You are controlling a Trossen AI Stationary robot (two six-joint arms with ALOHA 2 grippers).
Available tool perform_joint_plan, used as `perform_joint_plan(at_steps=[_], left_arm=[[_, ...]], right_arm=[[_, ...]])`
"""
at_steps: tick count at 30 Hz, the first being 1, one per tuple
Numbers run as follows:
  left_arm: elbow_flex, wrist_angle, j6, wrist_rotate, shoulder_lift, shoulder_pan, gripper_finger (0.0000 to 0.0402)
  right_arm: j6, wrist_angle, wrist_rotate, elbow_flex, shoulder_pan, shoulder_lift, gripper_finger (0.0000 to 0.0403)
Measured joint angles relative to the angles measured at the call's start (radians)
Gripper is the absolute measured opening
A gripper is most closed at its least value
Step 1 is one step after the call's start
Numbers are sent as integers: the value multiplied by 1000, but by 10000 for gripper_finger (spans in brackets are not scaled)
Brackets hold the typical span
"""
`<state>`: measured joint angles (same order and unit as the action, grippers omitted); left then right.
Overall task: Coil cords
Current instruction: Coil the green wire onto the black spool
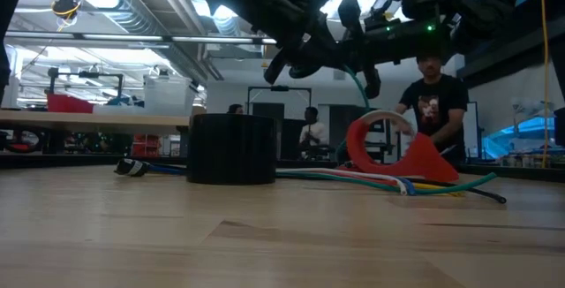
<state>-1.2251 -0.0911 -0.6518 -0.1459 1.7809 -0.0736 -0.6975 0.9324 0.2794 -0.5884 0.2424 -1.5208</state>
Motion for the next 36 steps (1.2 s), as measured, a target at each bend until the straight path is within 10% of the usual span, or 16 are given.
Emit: perform_joint_plan(at_steps=[36], left_arm=[[1, 96, 26, 10, -151, -46, 0]], right_arm=[[0, -80, -54, 0, 0, 1, 7]])
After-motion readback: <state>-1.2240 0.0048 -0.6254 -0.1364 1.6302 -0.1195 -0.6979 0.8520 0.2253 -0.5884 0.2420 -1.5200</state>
